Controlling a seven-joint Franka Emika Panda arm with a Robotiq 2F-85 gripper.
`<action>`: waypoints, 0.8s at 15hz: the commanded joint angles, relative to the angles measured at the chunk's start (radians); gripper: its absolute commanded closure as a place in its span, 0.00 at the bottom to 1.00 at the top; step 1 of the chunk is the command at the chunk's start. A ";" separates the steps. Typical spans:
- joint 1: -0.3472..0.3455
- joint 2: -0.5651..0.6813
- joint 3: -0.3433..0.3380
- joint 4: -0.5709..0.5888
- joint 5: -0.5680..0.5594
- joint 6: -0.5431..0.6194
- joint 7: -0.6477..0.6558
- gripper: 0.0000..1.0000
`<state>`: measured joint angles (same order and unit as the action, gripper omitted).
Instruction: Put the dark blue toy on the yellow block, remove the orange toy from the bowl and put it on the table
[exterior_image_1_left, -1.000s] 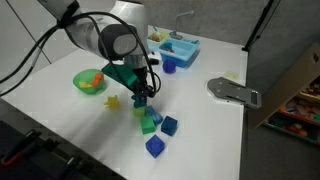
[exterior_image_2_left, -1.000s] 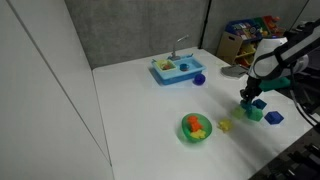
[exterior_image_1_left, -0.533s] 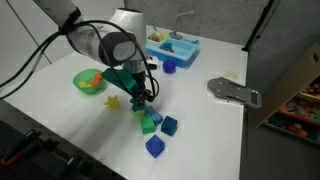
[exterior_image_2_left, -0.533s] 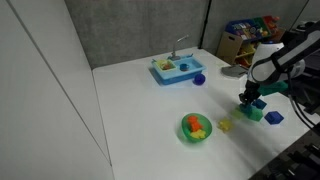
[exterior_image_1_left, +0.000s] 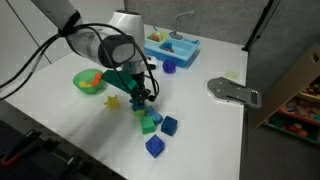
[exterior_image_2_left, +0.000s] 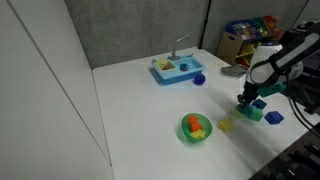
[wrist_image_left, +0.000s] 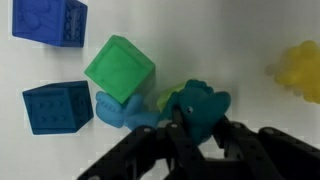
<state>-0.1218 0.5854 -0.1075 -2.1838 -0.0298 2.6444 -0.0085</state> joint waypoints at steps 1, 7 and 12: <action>-0.003 -0.019 0.006 -0.005 -0.002 -0.002 -0.019 0.37; 0.012 -0.070 0.009 -0.026 0.003 -0.046 -0.004 0.00; 0.056 -0.135 -0.009 -0.021 -0.015 -0.146 0.057 0.00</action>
<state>-0.0941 0.5198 -0.1022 -2.1850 -0.0299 2.5599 0.0040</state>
